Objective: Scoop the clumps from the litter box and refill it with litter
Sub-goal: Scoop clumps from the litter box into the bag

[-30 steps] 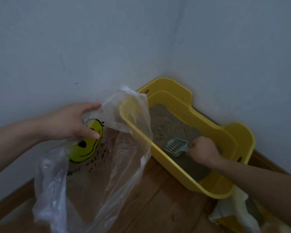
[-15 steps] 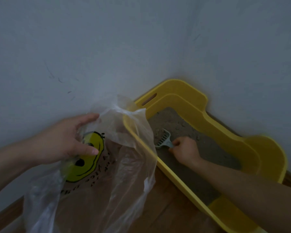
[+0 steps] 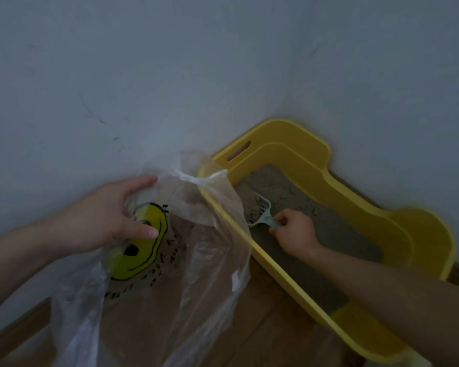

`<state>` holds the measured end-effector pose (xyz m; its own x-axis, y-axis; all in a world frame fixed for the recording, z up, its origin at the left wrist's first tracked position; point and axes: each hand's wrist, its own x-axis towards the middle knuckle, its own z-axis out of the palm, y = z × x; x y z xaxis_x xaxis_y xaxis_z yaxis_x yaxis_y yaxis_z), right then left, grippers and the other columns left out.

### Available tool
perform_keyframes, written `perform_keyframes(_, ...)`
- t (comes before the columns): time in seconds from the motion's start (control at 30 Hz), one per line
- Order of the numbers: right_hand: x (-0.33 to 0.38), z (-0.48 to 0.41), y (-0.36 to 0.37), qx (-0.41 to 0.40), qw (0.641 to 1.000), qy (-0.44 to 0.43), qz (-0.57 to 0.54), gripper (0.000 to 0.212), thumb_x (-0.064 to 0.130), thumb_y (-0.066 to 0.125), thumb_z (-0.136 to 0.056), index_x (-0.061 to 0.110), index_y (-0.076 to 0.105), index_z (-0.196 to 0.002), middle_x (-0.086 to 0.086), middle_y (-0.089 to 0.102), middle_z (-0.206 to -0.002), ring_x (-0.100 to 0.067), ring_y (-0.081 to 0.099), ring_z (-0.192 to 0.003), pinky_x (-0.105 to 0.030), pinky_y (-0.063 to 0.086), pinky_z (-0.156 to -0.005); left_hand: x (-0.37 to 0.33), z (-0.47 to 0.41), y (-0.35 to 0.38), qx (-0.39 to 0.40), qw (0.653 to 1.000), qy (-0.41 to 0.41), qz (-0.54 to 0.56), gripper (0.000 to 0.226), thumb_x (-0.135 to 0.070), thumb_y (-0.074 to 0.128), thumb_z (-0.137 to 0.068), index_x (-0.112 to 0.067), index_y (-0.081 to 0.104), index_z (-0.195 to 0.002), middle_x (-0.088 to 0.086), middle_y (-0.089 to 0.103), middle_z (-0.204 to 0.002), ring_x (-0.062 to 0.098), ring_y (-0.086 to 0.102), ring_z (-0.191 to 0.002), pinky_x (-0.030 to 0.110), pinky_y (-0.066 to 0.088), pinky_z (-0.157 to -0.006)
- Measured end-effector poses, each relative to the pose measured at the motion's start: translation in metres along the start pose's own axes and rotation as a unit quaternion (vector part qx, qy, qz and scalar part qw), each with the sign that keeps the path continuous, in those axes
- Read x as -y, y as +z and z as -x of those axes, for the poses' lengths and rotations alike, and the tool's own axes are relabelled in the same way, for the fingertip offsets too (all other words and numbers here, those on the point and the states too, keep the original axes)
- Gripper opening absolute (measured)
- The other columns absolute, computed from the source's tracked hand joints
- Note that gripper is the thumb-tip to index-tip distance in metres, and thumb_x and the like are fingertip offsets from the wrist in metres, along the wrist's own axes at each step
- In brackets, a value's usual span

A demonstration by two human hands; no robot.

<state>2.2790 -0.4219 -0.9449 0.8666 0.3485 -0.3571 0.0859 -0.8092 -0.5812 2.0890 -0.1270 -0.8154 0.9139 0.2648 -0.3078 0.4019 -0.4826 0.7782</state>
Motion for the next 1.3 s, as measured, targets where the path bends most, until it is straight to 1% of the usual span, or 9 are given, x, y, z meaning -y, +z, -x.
perform_keyframes(0.13,-0.003,0.018,-0.024,-0.012,1.000,-0.011,0.002,0.017,0.015,0.072,-0.088,0.018,0.067,-0.104,0.003,0.065,-0.098,-0.012,0.062,-0.089,-0.033,0.056,-0.080,-0.007,0.003,-0.003,-0.007,1.000,0.005,-0.023,0.116,-0.061,0.092,-0.033,-0.044,0.044,-0.136,-0.023,0.042,-0.144,0.003,0.049,-0.122,0.005,0.039,-0.082)
perform_keyframes(0.23,-0.005,0.030,-0.038,-0.028,1.000,-0.012,-0.007,0.017,0.015,0.072,-0.087,0.022,0.066,-0.101,0.006,0.063,-0.094,-0.008,0.061,-0.085,-0.027,0.054,-0.074,-0.016,0.009,-0.006,-0.013,0.999,0.005,-0.035,0.108,-0.083,0.078,-0.014,-0.061,0.042,-0.115,-0.019,0.043,-0.146,-0.012,0.056,-0.105,0.013,0.041,-0.085)
perform_keyframes(0.3,-0.004,0.035,-0.044,-0.031,0.999,-0.010,-0.007,0.016,0.015,0.073,-0.087,0.023,0.066,-0.099,0.007,0.062,-0.092,-0.007,0.060,-0.082,-0.022,0.050,-0.066,-0.018,0.011,-0.009,-0.017,0.998,0.000,-0.055,0.106,-0.086,0.074,-0.012,-0.064,0.041,-0.110,-0.017,0.043,-0.147,-0.006,0.062,-0.095,0.016,0.044,-0.081)
perform_keyframes(0.43,-0.002,0.043,-0.053,-0.030,1.000,0.002,-0.008,0.015,0.015,0.074,-0.086,0.023,0.066,-0.096,0.006,0.062,-0.091,-0.007,0.060,-0.079,-0.022,0.049,-0.061,-0.023,0.015,-0.011,-0.016,0.998,0.007,-0.060,0.106,-0.085,0.075,-0.012,-0.062,0.043,-0.110,-0.018,0.048,-0.143,0.014,0.059,-0.112,0.028,0.045,-0.092)
perform_keyframes(0.6,-0.001,0.049,-0.062,-0.027,1.000,0.007,-0.003,0.016,0.014,0.073,-0.086,0.026,0.063,-0.091,0.005,0.062,-0.092,-0.007,0.060,-0.078,-0.021,0.046,-0.059,-0.031,0.014,-0.012,-0.030,0.997,-0.004,-0.069,0.131,-0.070,0.087,-0.020,-0.034,0.046,-0.140,-0.011,0.060,-0.127,0.013,0.053,-0.104,0.029,0.041,-0.088)
perform_keyframes(0.77,0.000,0.055,-0.066,-0.020,1.000,0.010,0.005,0.015,0.014,0.073,-0.086,0.024,0.065,-0.095,0.004,0.063,-0.093,-0.010,0.063,-0.078,-0.024,0.053,-0.059,-0.039,0.015,-0.008,-0.052,0.995,-0.004,-0.085,0.099,-0.014,0.092,-0.059,-0.019,0.044,-0.145,-0.010,0.049,-0.141,0.011,0.053,-0.114,0.024,0.036,-0.093)
perform_keyframes(1.0,-0.002,0.070,-0.078,-0.017,1.000,0.004,0.011,0.017,0.015,0.075,-0.085,0.027,0.064,-0.089,0.006,0.063,-0.089,-0.007,0.062,-0.074,-0.018,0.043,-0.052,-0.047,0.018,-0.004,-0.059,0.994,-0.010,-0.092,0.097,-0.010,0.090,-0.062,-0.019,0.043,-0.146,-0.005,0.053,-0.137,0.009,0.055,-0.093,0.021,0.039,-0.082)
perform_keyframes(1.17,0.000,0.088,-0.090,-0.022,1.000,-0.014,0.007,0.018,0.014,0.077,-0.083,0.028,0.065,-0.085,0.007,0.065,-0.087,-0.006,0.061,-0.076,-0.018,0.041,-0.055,-0.047,0.024,0.001,-0.051,0.993,-0.015,-0.108,0.100,-0.013,0.091,-0.062,-0.019,0.039,-0.149,-0.005,0.044,-0.149,0.013,0.046,-0.128,0.023,0.035,-0.096)
perform_keyframes(1.3,0.004,0.103,-0.098,-0.015,1.000,-0.025,0.004,0.018,0.013,0.077,-0.082,0.027,0.067,-0.086,0.008,0.066,-0.089,-0.006,0.062,-0.080,-0.020,0.044,-0.059,-0.047,0.029,0.007,-0.038,0.990,-0.012,-0.138,0.102,-0.016,0.091,-0.063,-0.019,0.038,-0.149,-0.003,0.041,-0.152,0.014,0.043,-0.133,0.023,0.034,-0.098)
